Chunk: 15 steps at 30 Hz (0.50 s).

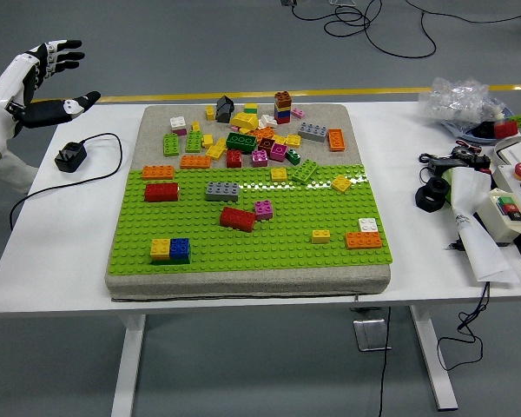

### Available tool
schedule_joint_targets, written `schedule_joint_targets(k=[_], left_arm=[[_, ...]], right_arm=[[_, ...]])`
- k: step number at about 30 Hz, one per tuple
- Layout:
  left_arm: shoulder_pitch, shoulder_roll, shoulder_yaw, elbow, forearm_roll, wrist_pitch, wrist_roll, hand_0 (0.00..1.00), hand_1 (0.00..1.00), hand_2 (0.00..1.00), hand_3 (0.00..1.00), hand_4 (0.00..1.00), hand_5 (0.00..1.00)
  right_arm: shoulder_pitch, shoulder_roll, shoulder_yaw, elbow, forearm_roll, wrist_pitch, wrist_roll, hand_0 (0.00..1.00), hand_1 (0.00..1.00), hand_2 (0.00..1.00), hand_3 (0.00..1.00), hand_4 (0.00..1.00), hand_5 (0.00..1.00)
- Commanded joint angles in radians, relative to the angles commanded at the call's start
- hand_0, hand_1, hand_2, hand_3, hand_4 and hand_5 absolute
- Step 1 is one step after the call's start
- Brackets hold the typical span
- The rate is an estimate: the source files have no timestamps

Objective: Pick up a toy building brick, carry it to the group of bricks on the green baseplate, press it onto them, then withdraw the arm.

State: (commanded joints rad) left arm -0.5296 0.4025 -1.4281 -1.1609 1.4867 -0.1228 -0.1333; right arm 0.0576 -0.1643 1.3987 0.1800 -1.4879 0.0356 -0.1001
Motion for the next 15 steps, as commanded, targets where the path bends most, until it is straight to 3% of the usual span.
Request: schedule_joint_targets(k=[15], left_arm=[[0.002,0.012,0.000,-0.049,0.191,-0.027,-0.003,0.924,0.847,0.830,0.861,0.826,0.123]], right_arm=[[0.000,0.002,0.005,0.000,0.008,-0.002,0.001,0.765,0.716,0.767,0.770,0.969,0.703]])
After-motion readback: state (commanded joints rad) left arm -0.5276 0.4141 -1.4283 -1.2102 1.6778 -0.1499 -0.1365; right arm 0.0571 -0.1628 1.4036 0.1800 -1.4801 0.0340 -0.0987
